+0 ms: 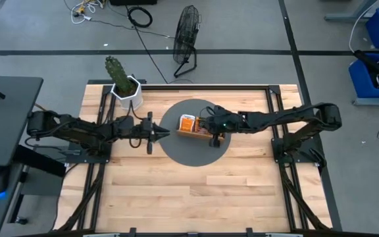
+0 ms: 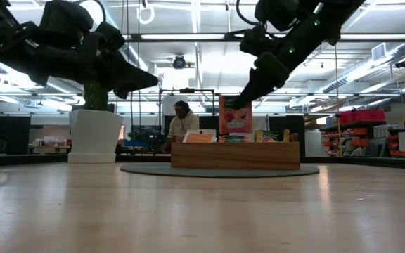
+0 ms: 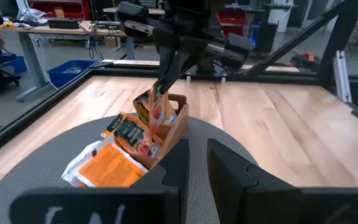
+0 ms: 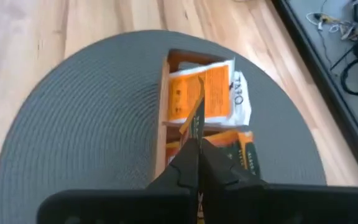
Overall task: Pick & Place Tea
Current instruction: Put the orange tea bag into the middle section of the wooden organizer
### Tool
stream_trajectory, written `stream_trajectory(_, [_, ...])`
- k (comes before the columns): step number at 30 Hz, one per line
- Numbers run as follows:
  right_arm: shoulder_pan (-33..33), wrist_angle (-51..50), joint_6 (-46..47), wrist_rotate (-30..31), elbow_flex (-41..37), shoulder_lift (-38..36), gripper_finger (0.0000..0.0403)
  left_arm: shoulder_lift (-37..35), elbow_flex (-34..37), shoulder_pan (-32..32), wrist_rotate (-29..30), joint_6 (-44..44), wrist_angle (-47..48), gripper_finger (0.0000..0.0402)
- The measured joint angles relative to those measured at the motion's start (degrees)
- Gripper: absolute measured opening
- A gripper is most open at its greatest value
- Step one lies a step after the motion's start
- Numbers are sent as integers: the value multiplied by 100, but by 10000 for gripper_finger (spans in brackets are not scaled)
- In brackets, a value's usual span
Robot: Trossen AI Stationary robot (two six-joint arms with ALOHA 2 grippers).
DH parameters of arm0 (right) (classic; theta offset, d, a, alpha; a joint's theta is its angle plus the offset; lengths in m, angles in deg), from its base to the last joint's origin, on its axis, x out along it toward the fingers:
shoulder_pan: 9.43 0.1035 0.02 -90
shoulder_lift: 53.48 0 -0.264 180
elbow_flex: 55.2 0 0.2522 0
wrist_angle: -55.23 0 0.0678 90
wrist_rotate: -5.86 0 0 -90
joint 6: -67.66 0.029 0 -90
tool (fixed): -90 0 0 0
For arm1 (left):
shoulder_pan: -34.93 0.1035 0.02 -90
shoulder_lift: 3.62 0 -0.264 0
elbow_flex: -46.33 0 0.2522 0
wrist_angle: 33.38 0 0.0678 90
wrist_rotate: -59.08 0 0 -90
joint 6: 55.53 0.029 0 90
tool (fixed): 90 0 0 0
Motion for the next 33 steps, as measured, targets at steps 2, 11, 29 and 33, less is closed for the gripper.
stream_trajectory(2, [-100,19,24,-44,-75,-4,0,-3,94,0,-2,-68,-131,60])
stream_trajectory(11, [-477,846,-127,-435,-610,31,0,1,140,2,-5,-43,-269,60])
stream_trajectory(29, [-581,1584,-313,-372,-727,518,0,1,140,7,-5,-47,-249,60])
stream_trajectory(33, [-563,1457,-262,-185,-727,518,0,4,140,7,-5,-47,-212,60])
